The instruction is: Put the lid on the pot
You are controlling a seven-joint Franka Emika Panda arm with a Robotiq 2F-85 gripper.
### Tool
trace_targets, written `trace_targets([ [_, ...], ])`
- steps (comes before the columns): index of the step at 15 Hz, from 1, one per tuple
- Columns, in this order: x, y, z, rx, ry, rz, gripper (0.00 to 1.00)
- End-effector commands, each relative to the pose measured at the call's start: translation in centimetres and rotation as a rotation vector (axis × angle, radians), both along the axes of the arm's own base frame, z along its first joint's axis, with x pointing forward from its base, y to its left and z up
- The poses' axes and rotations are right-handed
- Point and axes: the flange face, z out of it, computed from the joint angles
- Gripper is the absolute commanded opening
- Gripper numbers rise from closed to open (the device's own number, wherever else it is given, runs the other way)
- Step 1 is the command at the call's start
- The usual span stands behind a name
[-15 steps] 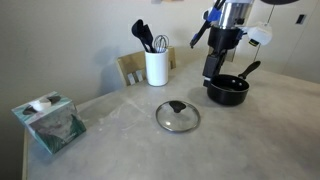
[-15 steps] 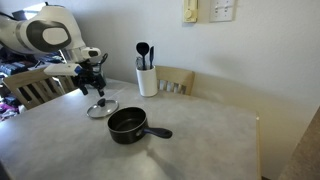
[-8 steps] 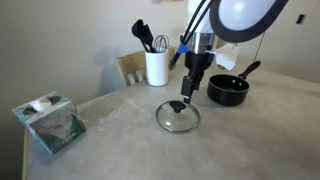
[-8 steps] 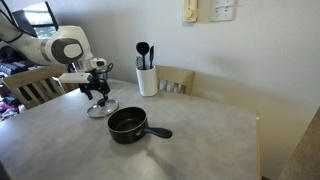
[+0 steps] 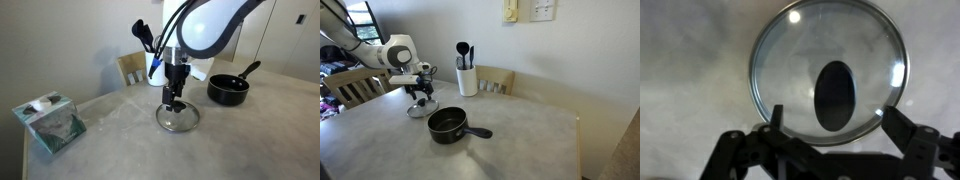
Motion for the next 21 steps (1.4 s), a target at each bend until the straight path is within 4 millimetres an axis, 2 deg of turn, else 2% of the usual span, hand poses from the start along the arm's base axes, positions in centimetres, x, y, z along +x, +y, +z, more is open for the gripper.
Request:
trace_targets([
  [1,1.3,0.3,-0.8,-0.011,0.027,0.004,1.0],
  [2,1.3,0.2,-0.9,-0.013,0.034,-0.001,0.83],
  [3,1.4,0.2,-1.0,-0.017,0.036,-0.004,0.74],
  [5,1.3,0.2,-0.8,-0.02,0.046,-0.013,0.61],
  [10,0.8,0.1,0.8,-0.038,0.097,-0.043,0.23],
  [12,0.4,0.3,1.8,-0.05,0.112,-0.039,0.13],
  [15,-0.6,1.5,4.0,-0.056,0.121,-0.034,0.13],
  [18,-1.6,2.5,7.1,-0.08,0.108,-0.019,0.13],
  [21,-2.7,2.1,10.0,-0.114,0.106,0.012,0.13],
])
